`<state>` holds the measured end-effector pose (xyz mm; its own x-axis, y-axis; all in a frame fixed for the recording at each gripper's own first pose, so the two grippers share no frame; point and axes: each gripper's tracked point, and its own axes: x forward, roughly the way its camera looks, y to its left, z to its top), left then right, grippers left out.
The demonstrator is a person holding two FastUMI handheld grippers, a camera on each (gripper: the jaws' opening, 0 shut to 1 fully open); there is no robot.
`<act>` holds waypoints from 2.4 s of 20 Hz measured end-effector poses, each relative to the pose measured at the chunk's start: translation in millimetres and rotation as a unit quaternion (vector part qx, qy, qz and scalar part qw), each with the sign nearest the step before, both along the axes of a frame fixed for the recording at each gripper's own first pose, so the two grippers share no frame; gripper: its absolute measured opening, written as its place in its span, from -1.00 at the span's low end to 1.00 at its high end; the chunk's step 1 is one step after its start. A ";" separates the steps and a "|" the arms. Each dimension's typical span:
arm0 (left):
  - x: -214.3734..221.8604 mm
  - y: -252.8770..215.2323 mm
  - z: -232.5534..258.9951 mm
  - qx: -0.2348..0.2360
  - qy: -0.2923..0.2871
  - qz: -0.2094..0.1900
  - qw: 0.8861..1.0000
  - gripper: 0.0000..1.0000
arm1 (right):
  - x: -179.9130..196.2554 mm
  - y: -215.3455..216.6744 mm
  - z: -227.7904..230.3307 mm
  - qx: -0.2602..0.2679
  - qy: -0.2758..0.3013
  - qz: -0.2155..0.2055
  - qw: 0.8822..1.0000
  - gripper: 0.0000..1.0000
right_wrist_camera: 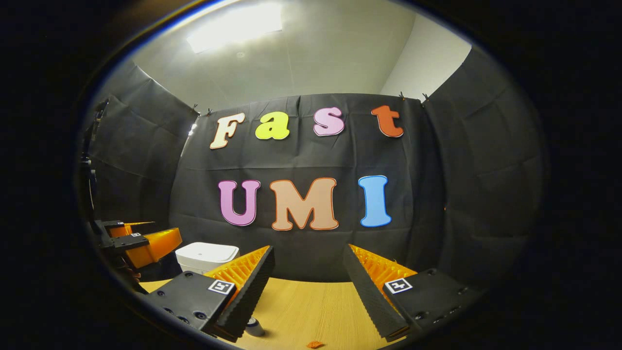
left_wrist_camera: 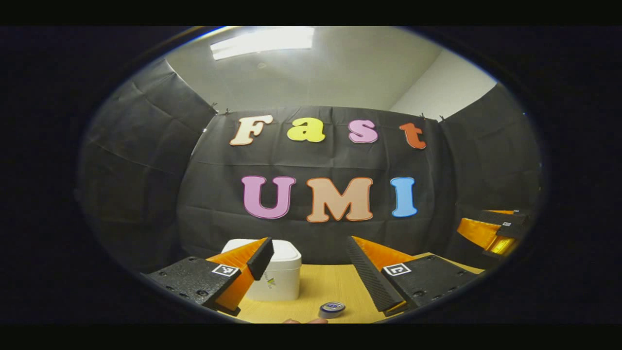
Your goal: Press the lid of the desktop garbage bin to open it, pick up the crumpled paper on the desktop and throw it into the bin, then pick up the pop can on the desktop and drop it into the bin, and finally close the garbage bin lid.
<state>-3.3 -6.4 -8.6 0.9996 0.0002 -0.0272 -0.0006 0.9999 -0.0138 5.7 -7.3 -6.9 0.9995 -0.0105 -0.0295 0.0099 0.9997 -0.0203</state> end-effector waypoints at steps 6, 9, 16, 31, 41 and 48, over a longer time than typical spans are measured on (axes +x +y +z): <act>-0.4 -2.3 -4.7 0.005 0.005 0.000 1.000 0.83 | 1.3 -1.2 -2.6 0.004 0.003 0.000 1.000 0.92; -0.5 -0.5 -2.1 0.008 0.003 0.001 1.000 0.83 | 2.6 1.2 -1.6 0.002 0.003 0.003 1.000 0.92; 1.4 4.2 -3.4 0.011 0.003 0.006 1.000 0.83 | 4.8 5.7 -3.9 -0.001 0.004 0.007 1.000 0.92; 37.6 33.1 12.2 0.047 -0.025 0.004 0.999 0.83 | -3.7 0.6 -13.2 -0.006 0.019 -0.015 1.000 0.92; 123.1 79.4 -26.0 0.057 0.008 0.017 0.998 0.15 | -15.0 -7.8 -22.1 -0.027 0.033 -0.061 0.997 0.92; 166.4 123.1 -122.5 0.031 0.111 0.053 0.992 -0.81 | -18.7 -7.3 -40.8 -0.049 0.063 -0.092 0.993 0.92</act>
